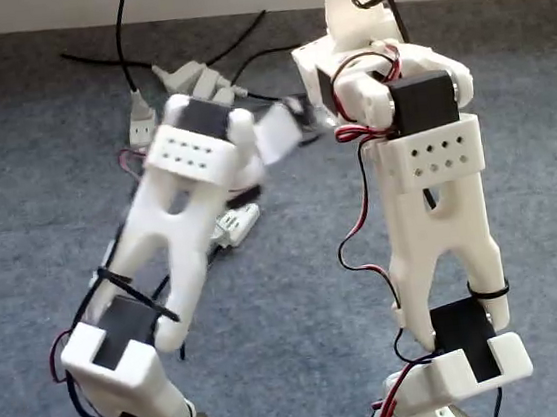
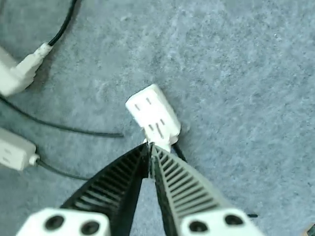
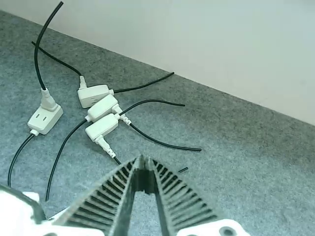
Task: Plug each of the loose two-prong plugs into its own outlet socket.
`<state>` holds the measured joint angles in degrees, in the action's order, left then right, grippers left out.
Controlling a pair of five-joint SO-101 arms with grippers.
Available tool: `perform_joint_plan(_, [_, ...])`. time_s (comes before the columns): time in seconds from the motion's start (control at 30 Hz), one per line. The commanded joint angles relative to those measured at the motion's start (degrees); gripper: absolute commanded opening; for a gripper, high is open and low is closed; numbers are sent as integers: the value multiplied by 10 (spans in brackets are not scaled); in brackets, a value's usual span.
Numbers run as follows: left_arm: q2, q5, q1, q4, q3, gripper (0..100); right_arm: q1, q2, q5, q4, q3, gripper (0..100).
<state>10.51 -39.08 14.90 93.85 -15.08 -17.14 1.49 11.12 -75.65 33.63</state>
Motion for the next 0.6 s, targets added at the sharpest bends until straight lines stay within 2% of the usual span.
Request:
perform_joint_plan(0.0, [-1, 4, -67, 6, -14, 116, 7, 24, 4, -1, 26, 7])
perform_joint_plan(0.1, [16, -35, -87, -20, 21, 169, 7, 24, 4, -1, 26, 7])
perform_joint_plan(0.23, [42, -62, -83, -27, 45, 175, 7, 24, 4, -2, 27, 7])
perform_joint_plan(0.43, [59, -60, -82, -27, 42, 175, 7, 24, 3, -2, 27, 7])
perform_joint_plan(0.57, [63, -7, -87, -55, 65, 179, 7, 24, 3, -2, 27, 7])
